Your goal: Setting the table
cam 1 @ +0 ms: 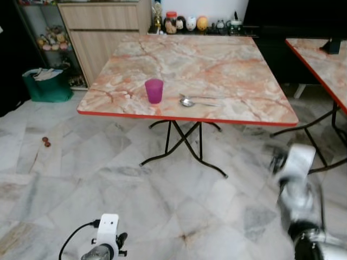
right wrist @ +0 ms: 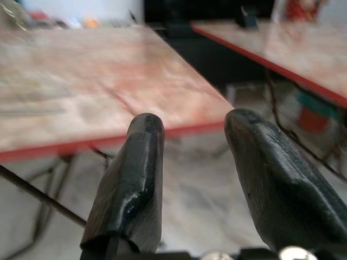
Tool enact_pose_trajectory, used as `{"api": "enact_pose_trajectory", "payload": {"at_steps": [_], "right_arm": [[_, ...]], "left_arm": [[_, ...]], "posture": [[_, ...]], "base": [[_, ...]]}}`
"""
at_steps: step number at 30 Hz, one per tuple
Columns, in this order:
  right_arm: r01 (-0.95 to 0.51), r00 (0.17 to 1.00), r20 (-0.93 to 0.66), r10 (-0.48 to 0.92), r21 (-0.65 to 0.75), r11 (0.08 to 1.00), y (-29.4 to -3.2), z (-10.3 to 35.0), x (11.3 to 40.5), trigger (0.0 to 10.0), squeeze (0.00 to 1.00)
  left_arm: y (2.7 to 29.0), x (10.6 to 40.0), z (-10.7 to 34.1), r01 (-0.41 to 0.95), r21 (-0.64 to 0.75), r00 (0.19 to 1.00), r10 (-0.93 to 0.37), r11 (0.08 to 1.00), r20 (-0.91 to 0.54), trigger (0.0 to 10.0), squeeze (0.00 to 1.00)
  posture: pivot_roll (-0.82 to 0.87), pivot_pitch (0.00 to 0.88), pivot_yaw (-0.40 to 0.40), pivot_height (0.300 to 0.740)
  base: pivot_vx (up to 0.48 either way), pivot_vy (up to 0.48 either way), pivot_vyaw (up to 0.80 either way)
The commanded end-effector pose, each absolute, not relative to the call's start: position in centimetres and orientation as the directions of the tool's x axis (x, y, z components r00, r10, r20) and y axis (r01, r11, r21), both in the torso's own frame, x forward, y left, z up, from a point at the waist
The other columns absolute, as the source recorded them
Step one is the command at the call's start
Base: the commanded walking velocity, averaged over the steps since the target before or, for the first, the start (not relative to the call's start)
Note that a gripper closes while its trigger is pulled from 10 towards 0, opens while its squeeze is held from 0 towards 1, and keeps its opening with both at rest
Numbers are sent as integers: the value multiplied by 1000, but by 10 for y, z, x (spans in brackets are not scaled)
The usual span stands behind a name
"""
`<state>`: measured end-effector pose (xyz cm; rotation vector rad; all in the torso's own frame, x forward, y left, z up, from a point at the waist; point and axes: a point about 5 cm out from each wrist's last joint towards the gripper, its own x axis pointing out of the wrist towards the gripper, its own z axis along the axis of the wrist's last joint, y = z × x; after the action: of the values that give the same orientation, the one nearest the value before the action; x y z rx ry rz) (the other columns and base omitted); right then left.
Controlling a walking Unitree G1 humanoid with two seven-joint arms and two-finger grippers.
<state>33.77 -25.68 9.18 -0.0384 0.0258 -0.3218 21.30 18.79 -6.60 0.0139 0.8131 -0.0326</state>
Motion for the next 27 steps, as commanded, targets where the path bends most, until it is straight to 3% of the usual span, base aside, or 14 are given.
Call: {"api": "enact_pose_trajectory", "payload": {"at_steps": [1, 13, 15, 27], "right_arm": [[296, 946, -124, -300, -52, 954, -251, 65, 325, 10000, 0], [258, 960, 123, -252, -39, 965, -241, 112, 347, 10000, 0], [221, 961, 189, -201, -89, 971, -230, 111, 340, 10000, 0], [233, 921, 337, -196, -74, 970, -220, 118, 282, 10000, 0]], "left_arm": [[189, 212, -67, 41, 9, 680, -22, 999, -733, 10000, 0], [190, 212, -66, 33, 13, 684, -13, 999, -729, 10000, 0], [191, 211, -67, 31, 15, 683, -10, 999, -730, 10000, 0], [195, 204, -70, 46, 29, 673, -10, 999, -740, 10000, 0]], "posture": [[64, 0, -25, 740], [72, 0, -30, 740], [72, 0, -31, 740], [49, 0, -18, 740]], "base": [[0, 0, 0], [0, 0, 0], [0, 0, 0], [0, 0, 0]]}}
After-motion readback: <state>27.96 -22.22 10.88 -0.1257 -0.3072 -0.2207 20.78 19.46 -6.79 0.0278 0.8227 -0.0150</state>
